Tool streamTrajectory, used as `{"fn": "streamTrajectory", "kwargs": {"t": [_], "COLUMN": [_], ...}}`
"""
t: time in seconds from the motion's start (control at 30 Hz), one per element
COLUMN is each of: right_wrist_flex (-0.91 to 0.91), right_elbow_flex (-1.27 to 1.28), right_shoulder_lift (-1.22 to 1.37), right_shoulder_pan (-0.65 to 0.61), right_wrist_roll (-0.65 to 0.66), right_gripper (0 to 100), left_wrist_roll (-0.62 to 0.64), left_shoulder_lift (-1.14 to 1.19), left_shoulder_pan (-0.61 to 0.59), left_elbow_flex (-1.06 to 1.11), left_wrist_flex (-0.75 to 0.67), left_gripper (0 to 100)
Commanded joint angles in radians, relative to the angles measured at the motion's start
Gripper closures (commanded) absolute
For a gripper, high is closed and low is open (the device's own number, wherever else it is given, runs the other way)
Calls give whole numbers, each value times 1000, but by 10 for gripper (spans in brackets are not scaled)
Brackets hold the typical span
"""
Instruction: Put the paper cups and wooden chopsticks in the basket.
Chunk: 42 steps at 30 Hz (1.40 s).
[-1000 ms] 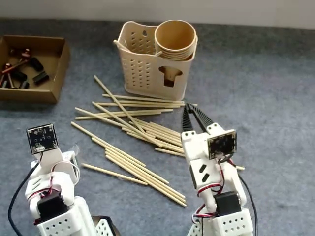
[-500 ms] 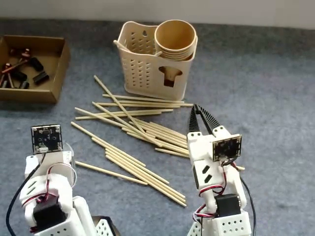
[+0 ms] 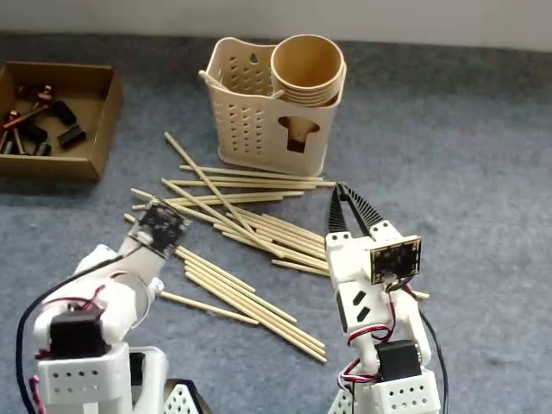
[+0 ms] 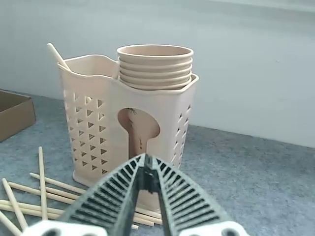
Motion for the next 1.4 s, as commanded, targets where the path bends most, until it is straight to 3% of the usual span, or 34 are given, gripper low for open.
{"fn": "streamTrajectory", "kwargs": {"t": [0.0, 0.3, 0.73, 0.83, 1.37], "right_wrist_flex": [4, 4, 4, 4, 4], "right_elbow_flex": [42, 42, 44, 44, 42], "right_shoulder_lift": [-13, -13, -12, -13, -13], "right_shoulder_pan": [-7, -7, -5, -5, -4], "right_wrist_roll": [6, 11, 12, 12, 12], "right_gripper": [989, 989, 989, 989, 989], "left_wrist_roll": [-77, -126, -331, -345, -348], "left_shoulder_lift": [82, 269, 598, 641, 938], "left_shoulder_pan": [90, 217, 415, 418, 415], "left_elbow_flex": [-58, -53, -10, -5, -10], "left_wrist_flex": [43, 37, -51, -101, -370], "left_gripper": [891, 891, 878, 831, 832]}}
